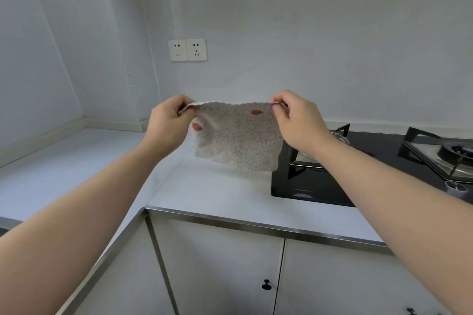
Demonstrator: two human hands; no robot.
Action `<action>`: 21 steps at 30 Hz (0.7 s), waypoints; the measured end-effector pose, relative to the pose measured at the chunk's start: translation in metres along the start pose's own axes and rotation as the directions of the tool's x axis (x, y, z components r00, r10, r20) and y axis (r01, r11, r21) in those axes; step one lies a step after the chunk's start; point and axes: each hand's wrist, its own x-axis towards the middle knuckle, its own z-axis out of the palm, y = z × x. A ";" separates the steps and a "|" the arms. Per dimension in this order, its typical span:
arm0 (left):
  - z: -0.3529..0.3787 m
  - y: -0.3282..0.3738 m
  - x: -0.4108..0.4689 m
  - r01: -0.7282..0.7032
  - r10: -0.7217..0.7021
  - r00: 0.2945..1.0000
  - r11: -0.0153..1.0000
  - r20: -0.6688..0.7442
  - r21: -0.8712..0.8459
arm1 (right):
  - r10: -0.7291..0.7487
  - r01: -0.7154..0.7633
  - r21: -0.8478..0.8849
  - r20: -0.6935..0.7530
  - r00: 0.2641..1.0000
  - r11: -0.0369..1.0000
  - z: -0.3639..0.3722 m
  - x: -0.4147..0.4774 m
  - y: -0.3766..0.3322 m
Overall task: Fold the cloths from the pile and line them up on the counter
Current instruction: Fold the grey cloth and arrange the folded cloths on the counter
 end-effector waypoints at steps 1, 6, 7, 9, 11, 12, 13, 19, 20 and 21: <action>-0.001 -0.006 -0.005 -0.020 0.020 1.000 1.000 -0.009 0.008 | -0.034 0.034 0.000 0.013 0.999 0.999 0.005 -0.005 0.002; 0.002 -0.061 -0.048 0.006 -0.026 0.987 0.992 0.156 0.126 | -0.019 0.078 -0.177 0.314 0.949 0.981 0.038 -0.046 0.022; 0.003 -0.071 -0.059 0.022 -0.051 0.977 0.990 0.206 0.137 | -0.012 0.103 -0.212 0.391 0.920 0.972 0.044 -0.056 0.026; 0.003 -0.085 -0.079 0.044 -0.089 0.956 0.985 0.280 0.165 | -0.005 0.165 -0.259 0.527 0.850 0.952 0.053 -0.074 0.032; 0.001 -0.094 -0.092 0.028 -0.093 0.941 0.979 0.324 0.200 | 0.001 0.222 -0.281 0.622 0.783 0.934 0.058 -0.086 0.035; 0.000 -0.097 -0.096 0.026 -0.095 0.937 0.978 0.336 0.205 | 0.005 0.234 -0.284 0.646 0.763 0.930 0.061 -0.090 0.036; -0.001 -0.099 -0.098 0.028 -0.096 0.935 0.980 0.341 0.199 | 0.005 0.237 -0.281 0.655 0.756 0.930 0.062 -0.092 0.037; -0.003 -0.108 -0.099 0.035 -0.093 0.943 0.983 0.319 0.183 | -0.001 0.142 -0.179 0.616 0.788 0.974 0.063 -0.096 0.043; -0.003 -0.108 -0.097 0.044 -0.099 0.946 0.982 0.308 0.182 | 0.009 0.113 -0.160 0.610 0.792 0.981 0.062 -0.093 0.043; -0.002 -0.109 -0.092 0.045 -0.100 0.950 0.981 0.296 0.189 | 0.020 0.085 -0.146 0.598 0.801 0.986 0.062 -0.090 0.044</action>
